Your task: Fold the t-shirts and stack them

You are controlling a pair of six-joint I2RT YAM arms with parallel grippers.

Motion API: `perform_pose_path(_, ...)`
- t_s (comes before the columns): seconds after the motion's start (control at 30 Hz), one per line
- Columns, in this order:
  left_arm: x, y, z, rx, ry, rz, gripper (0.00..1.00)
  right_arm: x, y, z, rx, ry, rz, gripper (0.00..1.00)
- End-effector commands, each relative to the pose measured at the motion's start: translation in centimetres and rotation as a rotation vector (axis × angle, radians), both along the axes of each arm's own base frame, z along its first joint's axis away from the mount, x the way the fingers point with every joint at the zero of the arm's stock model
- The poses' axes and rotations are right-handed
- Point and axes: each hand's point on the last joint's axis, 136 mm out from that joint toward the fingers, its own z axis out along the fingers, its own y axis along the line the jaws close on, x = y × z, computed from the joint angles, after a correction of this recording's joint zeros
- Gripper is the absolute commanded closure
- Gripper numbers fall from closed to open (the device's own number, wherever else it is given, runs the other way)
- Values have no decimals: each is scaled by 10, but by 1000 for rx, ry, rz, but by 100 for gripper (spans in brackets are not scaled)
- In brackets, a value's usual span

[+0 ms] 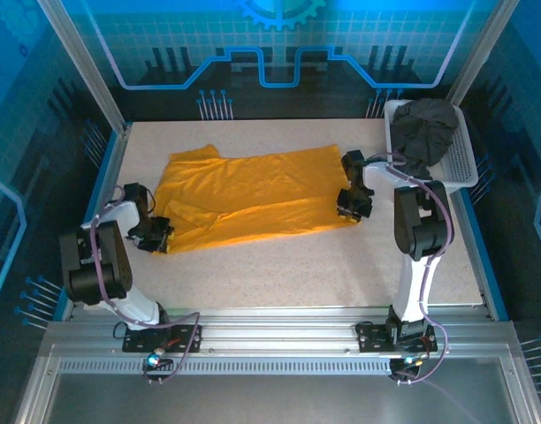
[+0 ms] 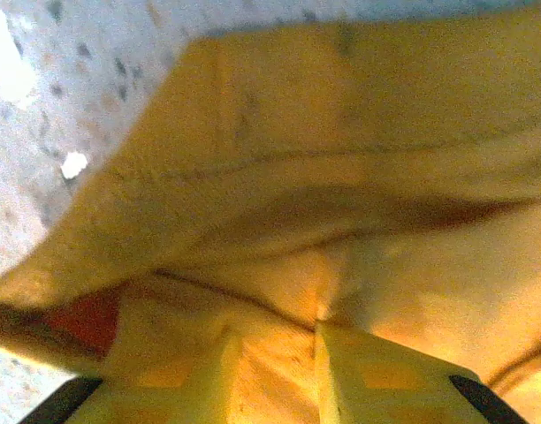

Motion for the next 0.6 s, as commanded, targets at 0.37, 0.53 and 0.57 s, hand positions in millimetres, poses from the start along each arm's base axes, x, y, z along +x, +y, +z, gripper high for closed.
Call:
perform_pose_path(0.37,-41,30,6,94,56,-69,71,-114,-22,-12,-158,276,146,79)
perform_pose_path(0.53,-41,35,18,127,35,-64,69,-118,-19,-5,-133,219,139,77)
perform_pose_path(0.57,-37,35,20,128,25,-60,69,-113,-17,-1,-126,194,145,76)
